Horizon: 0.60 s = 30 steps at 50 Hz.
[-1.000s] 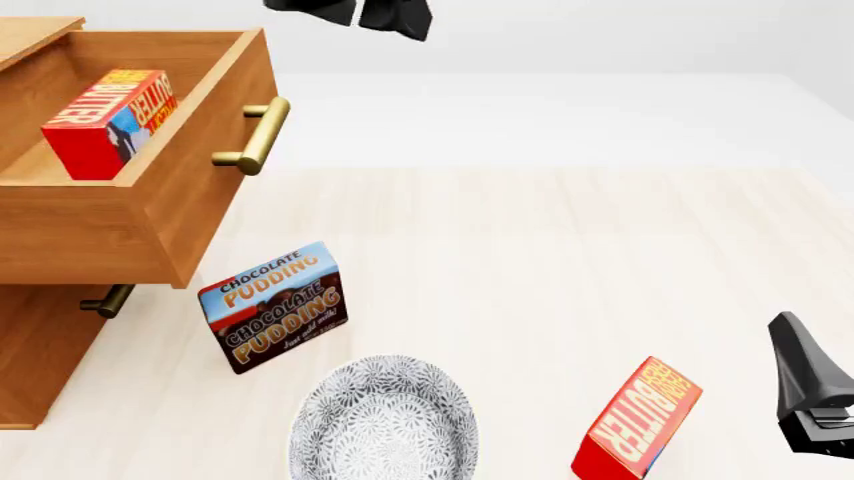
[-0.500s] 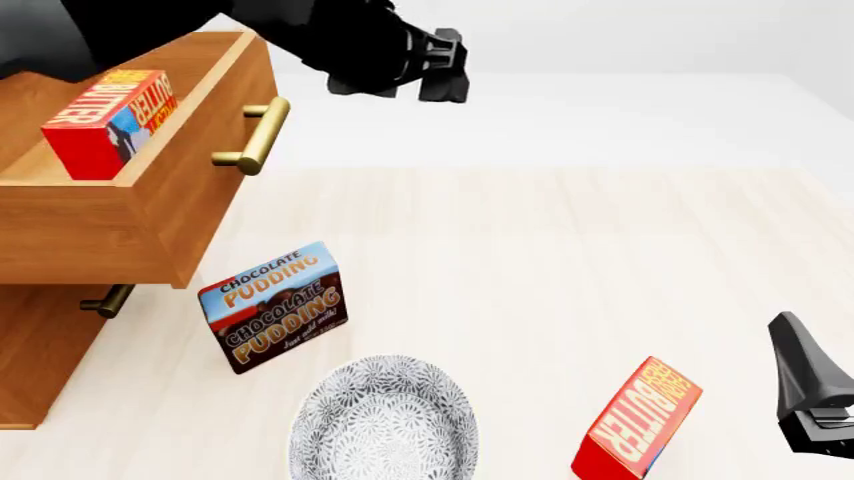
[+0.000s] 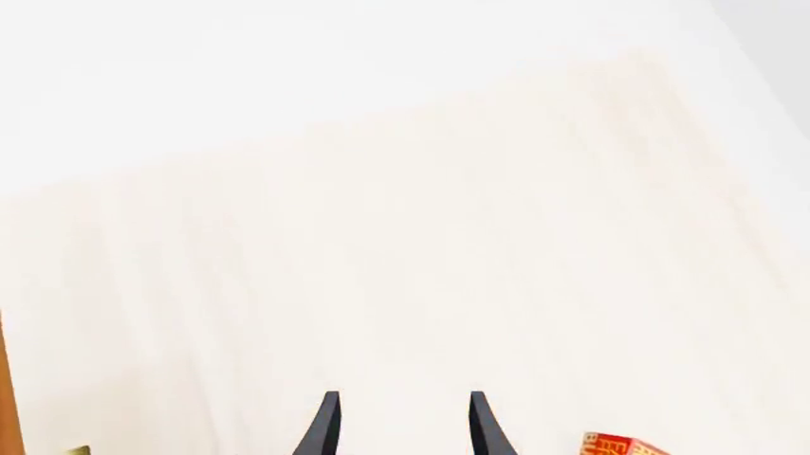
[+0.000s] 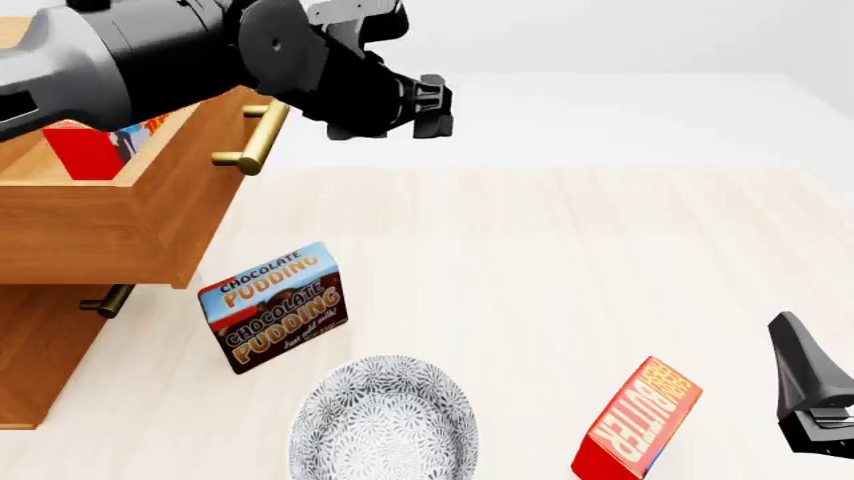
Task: Put the butter at the front in the top drawer of the cabinet and close it.
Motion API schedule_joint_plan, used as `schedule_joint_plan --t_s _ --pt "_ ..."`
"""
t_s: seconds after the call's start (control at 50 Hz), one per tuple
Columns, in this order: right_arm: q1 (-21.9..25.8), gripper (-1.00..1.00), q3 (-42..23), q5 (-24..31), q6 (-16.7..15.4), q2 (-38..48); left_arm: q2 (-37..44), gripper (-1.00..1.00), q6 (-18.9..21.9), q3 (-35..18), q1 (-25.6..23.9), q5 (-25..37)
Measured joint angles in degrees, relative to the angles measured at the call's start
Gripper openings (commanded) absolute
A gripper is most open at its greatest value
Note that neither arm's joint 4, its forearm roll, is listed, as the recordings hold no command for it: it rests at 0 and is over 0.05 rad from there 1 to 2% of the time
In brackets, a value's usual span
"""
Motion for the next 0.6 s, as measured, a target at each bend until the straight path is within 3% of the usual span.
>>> schedule_joint_plan --t_s 0.6 --pt "0.0 1.0 0.0 0.0 0.0 0.0 1.63 1.0 -2.69 7.97 2.96 -5.71"
